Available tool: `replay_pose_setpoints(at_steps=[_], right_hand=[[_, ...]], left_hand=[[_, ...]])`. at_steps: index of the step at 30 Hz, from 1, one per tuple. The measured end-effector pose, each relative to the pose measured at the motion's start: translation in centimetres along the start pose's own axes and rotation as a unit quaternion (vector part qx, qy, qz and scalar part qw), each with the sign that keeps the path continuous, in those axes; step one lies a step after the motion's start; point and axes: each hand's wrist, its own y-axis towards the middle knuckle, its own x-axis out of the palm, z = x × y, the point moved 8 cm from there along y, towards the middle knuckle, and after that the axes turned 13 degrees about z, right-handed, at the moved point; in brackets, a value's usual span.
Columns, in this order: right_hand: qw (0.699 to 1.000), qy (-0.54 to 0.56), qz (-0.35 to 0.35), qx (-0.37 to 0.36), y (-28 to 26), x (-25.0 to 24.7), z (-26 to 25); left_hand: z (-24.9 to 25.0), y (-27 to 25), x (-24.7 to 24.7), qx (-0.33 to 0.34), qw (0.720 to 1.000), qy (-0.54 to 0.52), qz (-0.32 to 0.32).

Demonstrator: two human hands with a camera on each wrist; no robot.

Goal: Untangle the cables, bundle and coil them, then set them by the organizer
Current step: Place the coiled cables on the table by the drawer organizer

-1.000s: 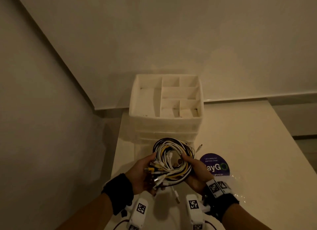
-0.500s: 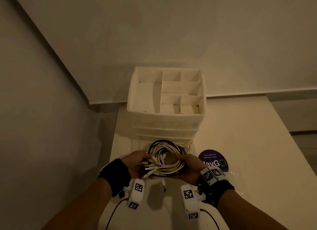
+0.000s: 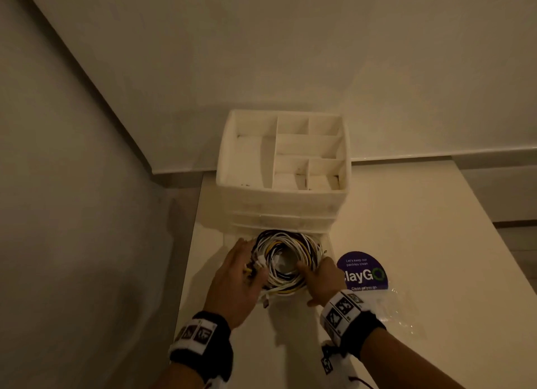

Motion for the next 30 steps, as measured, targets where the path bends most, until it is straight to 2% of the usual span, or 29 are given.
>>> replay_pose_setpoints(at_steps=[2,4,7,10,13,16,19,21,23,26,30], right_hand=[[1.0,0.008,-0.005,-0.004,0.0,-0.2,0.3],[1.0,-0.007,-0.017,-0.015,0.2,-0.5,0.3],[0.999,-0.038,-0.014,-0.032,0.4,-1.5,-0.1],[0.992,-0.101,-0.023,-0.068,0.9,-1.8,-0.5],[0.982,-0.161,0.002,-0.102,1.3,-2.6,-1.3],[0.958,-0.247,0.033,-0.14,0.8,-3.4,-2.1],[0.938,-0.302,0.038,-0.169,-0.1,-2.7,-2.4],[0.925,-0.323,0.044,-0.194,-0.3,-1.9,-2.5],[0.913,-0.339,0.041,-0.224,-0.6,-1.4,-2.6],[0.897,-0.352,0.042,-0.263,-1.2,-1.2,-2.9],[0.903,-0.335,0.026,-0.266,-1.6,-1.1,-3.0]], left_hand=[[0.4,-1.4,0.2,0.084,0.99,0.107,-0.021],[0.6,-2.3,-0.2,0.157,0.97,0.183,-0.011],[1.5,-3.1,0.1,0.257,0.945,0.202,-0.029],[1.4,-2.5,1.8,0.3,0.927,0.215,-0.068],[1.9,-1.4,2.7,0.302,0.926,0.214,-0.067],[1.6,-1.1,2.8,0.291,0.933,0.205,-0.055],[0.7,-1.0,2.7,0.257,0.949,0.181,-0.036],[0.3,-0.5,2.9,0.219,0.959,0.182,-0.008],[0.7,0.0,3.4,0.195,0.954,0.226,0.004],[0.8,0.6,4.3,0.144,0.953,0.264,-0.026],[-0.5,-0.4,4.3,0.108,0.965,0.237,-0.033]])
